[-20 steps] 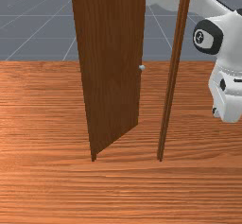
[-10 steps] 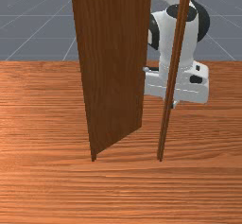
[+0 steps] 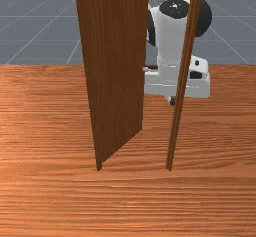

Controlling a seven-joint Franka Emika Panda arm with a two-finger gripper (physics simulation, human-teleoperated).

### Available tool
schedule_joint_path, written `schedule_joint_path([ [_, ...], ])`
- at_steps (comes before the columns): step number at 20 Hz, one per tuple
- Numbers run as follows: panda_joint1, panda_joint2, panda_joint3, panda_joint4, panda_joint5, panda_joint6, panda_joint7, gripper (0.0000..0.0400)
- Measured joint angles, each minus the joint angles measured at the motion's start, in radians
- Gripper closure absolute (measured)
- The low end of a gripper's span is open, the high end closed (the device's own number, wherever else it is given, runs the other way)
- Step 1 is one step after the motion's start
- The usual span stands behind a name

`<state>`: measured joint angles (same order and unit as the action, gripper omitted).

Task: Open the door

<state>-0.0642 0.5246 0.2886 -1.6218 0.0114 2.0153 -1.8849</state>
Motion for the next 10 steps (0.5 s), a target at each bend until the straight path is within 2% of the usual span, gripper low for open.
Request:
schedule_joint_path([
  [10,0.017,0.019,0.025,0.02,0.023,0.004,-0.002,0.04],
])
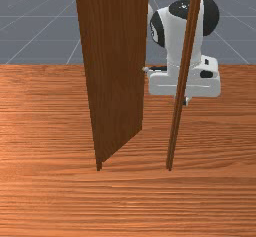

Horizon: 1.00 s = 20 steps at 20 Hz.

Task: Open the door

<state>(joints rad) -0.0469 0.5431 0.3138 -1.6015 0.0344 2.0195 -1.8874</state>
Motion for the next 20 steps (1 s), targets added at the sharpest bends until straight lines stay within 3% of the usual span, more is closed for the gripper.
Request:
schedule_joint_path([
  [13,0.029,0.009,-0.005,0.019,-0.015,-0.006,0.056,0.04],
  [14,0.045,0.017,-0.013,0.037,-0.041,-0.022,0.071,0.04],
  [15,0.059,0.021,-0.015,0.037,-0.009,0.01,0.163,0.04],
  [16,0.22,0.234,-0.102,0.453,-0.191,-0.302,0.214,0.04],
  [17,0.227,0.168,-0.058,0.284,-0.041,-0.028,0.532,0.04],
  [18,0.251,0.234,-0.005,0.393,-0.074,-0.128,0.285,0.04],
  [20,0.263,0.235,0.001,0.391,-0.074,-0.128,0.285,0.04],
])
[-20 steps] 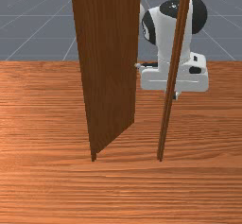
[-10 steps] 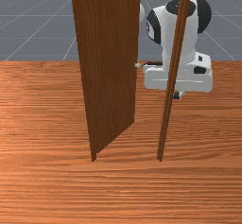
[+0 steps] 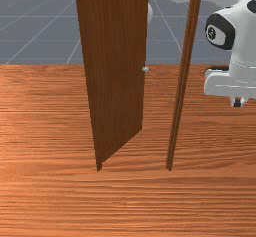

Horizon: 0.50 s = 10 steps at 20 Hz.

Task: Open the door

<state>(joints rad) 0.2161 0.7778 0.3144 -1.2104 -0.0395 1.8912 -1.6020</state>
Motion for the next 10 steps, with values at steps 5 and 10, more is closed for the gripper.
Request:
schedule_joint_path([
  [5,-0.047,-0.016,0.029,-0.026,-0.04,-0.044,-0.286,0.04],
  [10,-0.425,-0.163,-0.06,-0.263,-0.028,-0.024,-0.807,0.04],
])
